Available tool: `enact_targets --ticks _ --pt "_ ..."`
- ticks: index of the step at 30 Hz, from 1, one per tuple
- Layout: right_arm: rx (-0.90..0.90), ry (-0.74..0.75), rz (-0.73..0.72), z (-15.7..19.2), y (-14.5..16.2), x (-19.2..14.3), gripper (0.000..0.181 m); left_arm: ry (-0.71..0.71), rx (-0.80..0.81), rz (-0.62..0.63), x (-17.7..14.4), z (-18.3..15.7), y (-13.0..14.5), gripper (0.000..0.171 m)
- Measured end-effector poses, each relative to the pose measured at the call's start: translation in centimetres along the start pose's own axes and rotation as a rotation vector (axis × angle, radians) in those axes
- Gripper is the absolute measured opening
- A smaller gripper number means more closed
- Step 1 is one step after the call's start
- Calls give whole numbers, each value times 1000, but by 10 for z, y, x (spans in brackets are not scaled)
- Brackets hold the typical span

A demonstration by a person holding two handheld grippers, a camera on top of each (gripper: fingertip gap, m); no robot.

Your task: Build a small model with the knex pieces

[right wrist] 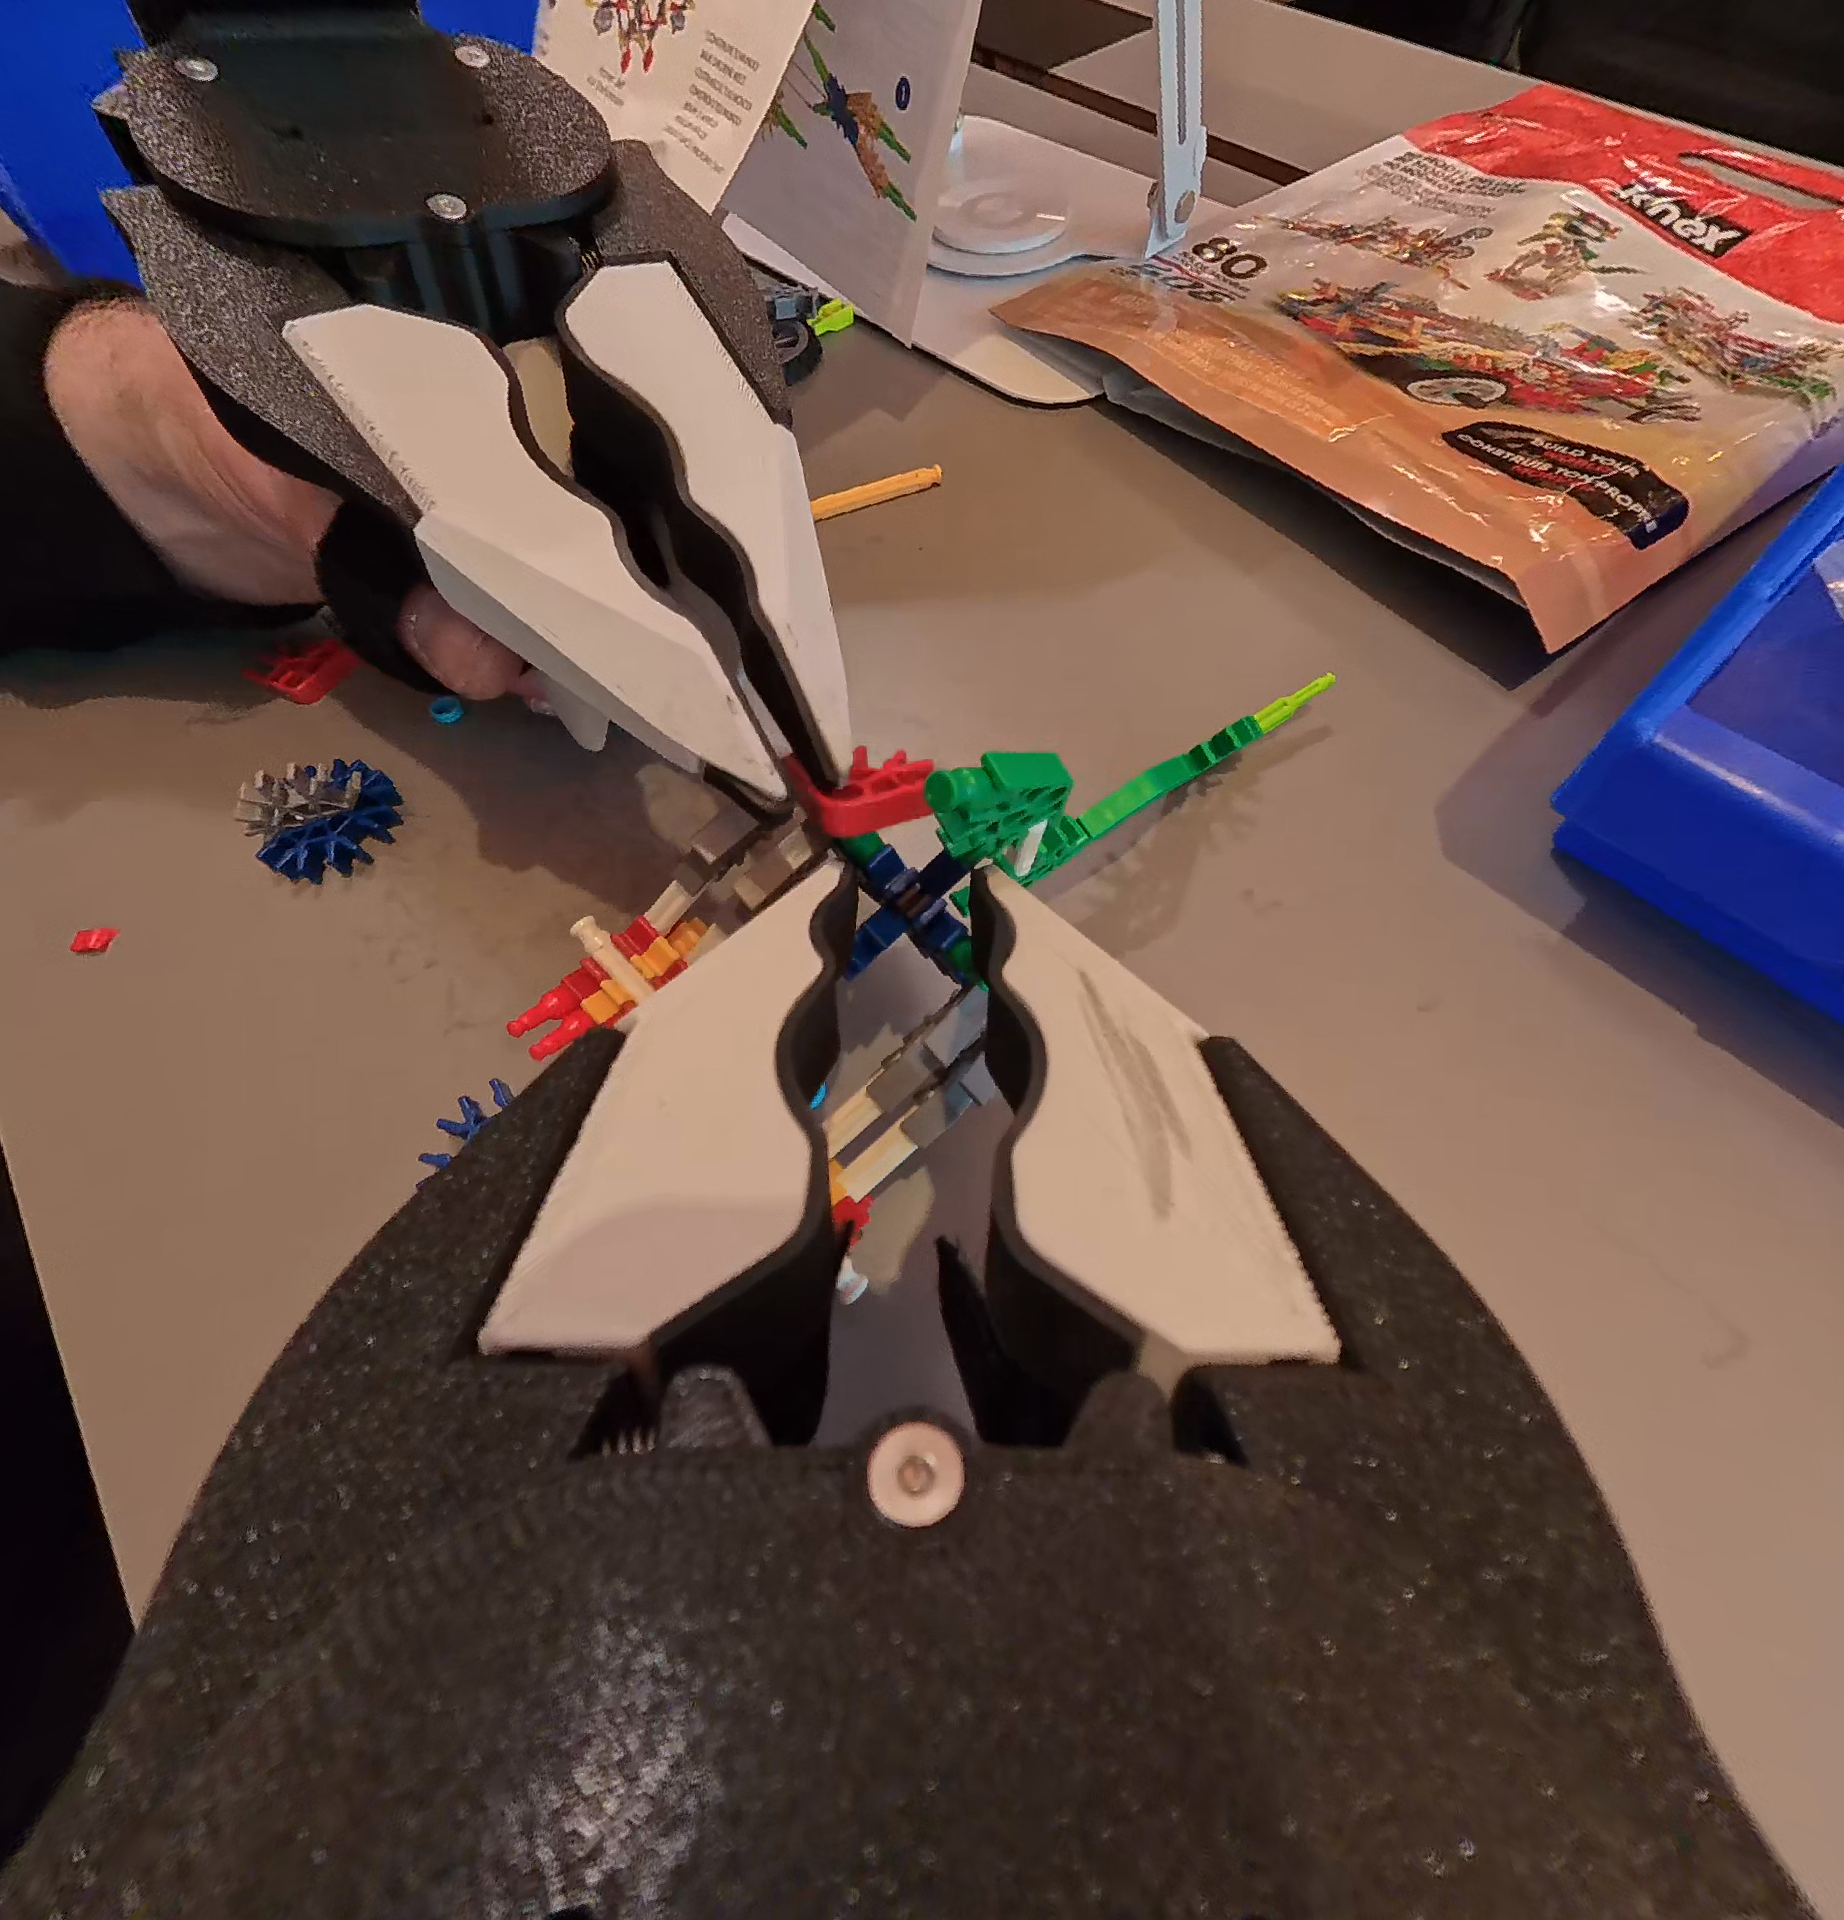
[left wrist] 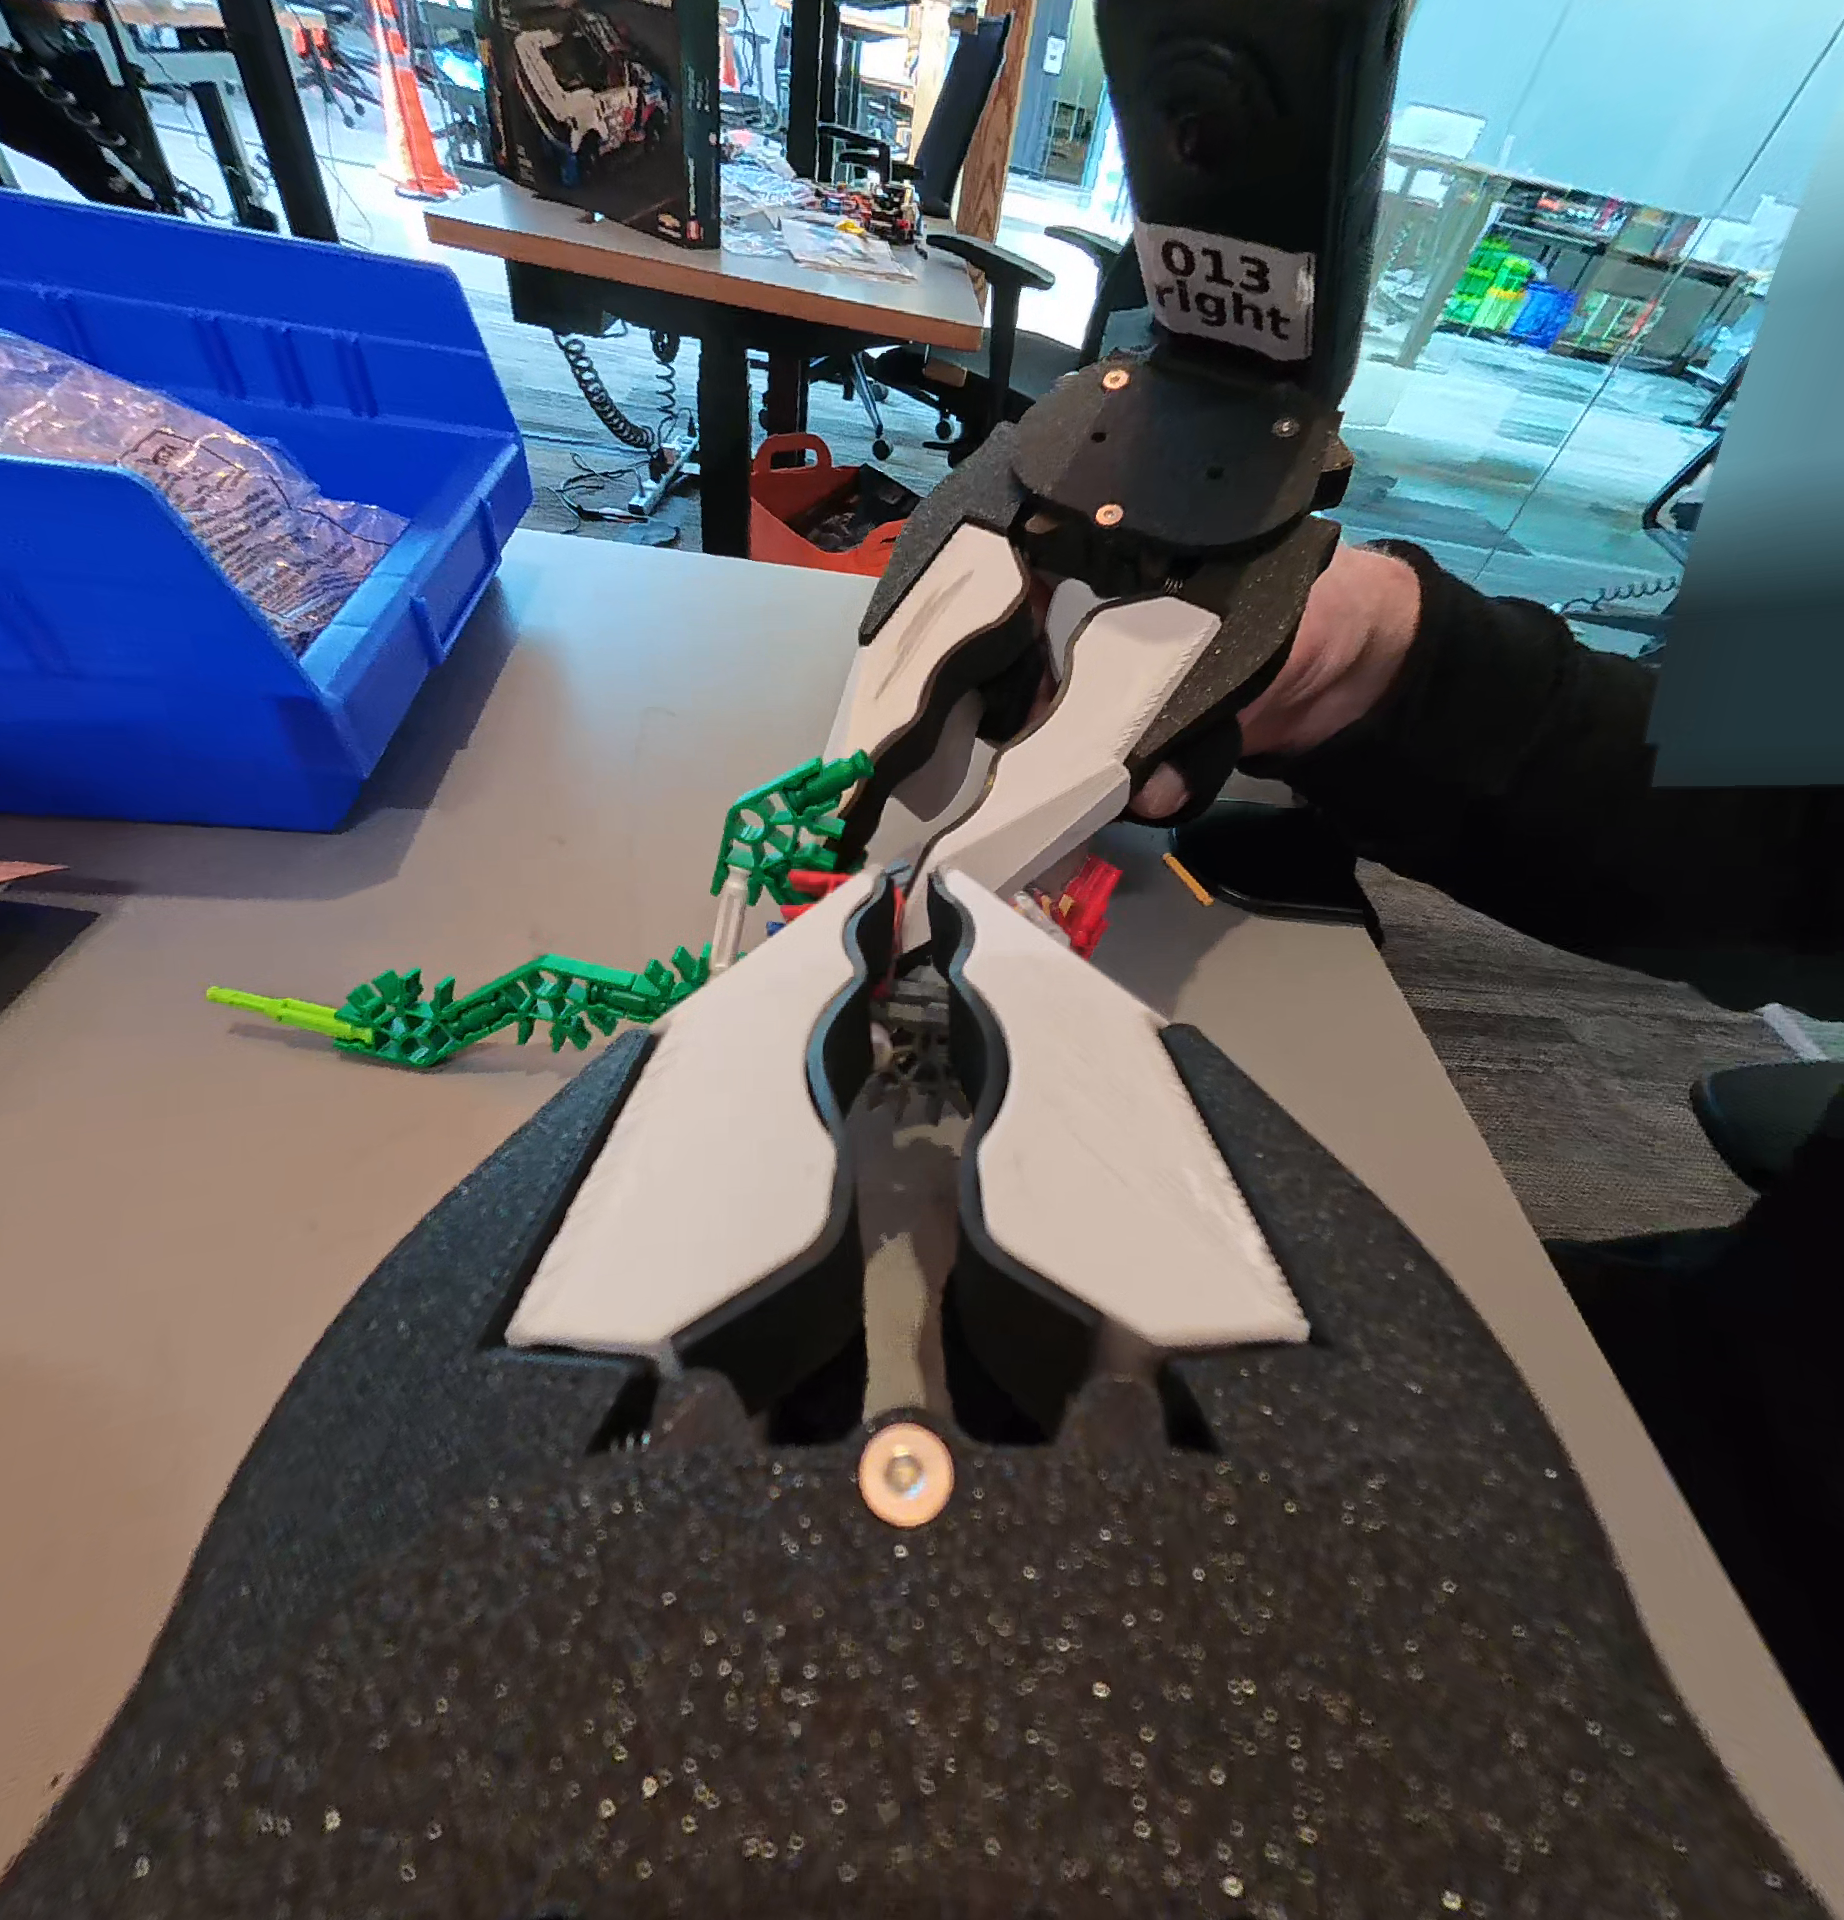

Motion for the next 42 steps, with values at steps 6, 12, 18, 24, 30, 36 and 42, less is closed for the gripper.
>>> enact_targets --ticks 6,12,18,24,30,36,42 --pt "-11 10 -7 -1 1 2 21 -25 37 28 4 0 3 7" --pt "-24 7 -14 -1 0 3 20 -78 125 39 1 -3 3 9" --pt "-32 5 -20 0 -1 3 19 -126 186 38 -3 -5 2 17" --pt "-39 7 -24 1 -2 4 19 -216 265 96 0 -3 7 19" --pt "-42 9 -27 1 -2 4 19 -243 238 94 -1 -1 6 10" --pt "-40 2 -42 2 -4 2 18 -166 71 44 -3 2 3 9" --pt "-43 7 -39 2 -3 2 19 -82 -135 -65 -13 11 -4 5"
Point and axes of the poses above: each gripper's, where its closed fingertips meet, x out along the fingers, y out of its underside, z = x × y across the jaws, the point moved 5 cm from there along -x, back along the fingers, and after that the axes turned 6 degrees about -y, right-handed, at the moved point
